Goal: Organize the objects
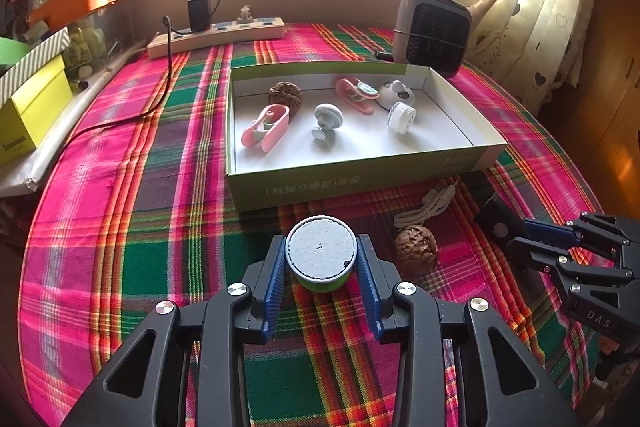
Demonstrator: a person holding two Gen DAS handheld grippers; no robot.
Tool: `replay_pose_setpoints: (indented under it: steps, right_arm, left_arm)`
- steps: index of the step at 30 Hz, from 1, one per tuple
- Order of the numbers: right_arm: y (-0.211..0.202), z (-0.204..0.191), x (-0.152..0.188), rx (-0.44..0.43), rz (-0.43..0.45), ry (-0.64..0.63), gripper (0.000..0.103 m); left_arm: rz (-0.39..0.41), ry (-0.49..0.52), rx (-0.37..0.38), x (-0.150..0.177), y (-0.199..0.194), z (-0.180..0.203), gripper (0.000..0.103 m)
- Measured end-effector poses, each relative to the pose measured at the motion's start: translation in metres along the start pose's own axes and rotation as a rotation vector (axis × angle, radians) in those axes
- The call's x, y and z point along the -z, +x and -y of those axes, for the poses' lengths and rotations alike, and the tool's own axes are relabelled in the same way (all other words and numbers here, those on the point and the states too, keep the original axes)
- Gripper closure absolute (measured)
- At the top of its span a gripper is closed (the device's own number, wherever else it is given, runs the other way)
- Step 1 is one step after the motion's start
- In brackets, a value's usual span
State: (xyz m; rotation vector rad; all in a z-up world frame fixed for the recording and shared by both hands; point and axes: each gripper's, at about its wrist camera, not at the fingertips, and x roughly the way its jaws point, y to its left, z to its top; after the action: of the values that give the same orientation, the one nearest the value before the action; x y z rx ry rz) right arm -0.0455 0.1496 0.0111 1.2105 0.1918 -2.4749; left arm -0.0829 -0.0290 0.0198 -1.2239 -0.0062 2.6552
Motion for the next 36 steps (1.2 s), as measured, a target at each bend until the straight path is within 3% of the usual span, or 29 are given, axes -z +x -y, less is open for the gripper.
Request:
replay_pose_setpoints:
  steps: [9, 13, 33, 36]
  right_arm:
    - [0.006, 0.002, -0.001, -0.008, -0.021, 0.011, 0.078]
    - [0.009, 0.003, -0.003, -0.014, -0.023, 0.015, 0.061]
    - [0.017, 0.001, -0.012, 0.002, -0.008, 0.027, 0.061]
    - [0.017, 0.002, -0.011, 0.01, -0.004, 0.031, 0.065]
  left_arm:
    - [-0.001, -0.014, 0.0, 0.001, 0.0, -0.003, 0.071]
    - [-0.007, -0.02, 0.013, 0.001, 0.002, -0.003, 0.071]
    - [-0.035, -0.023, 0.012, 0.001, 0.015, -0.004, 0.07]
    - [-0.035, -0.02, 0.009, 0.001, 0.016, -0.003, 0.07]
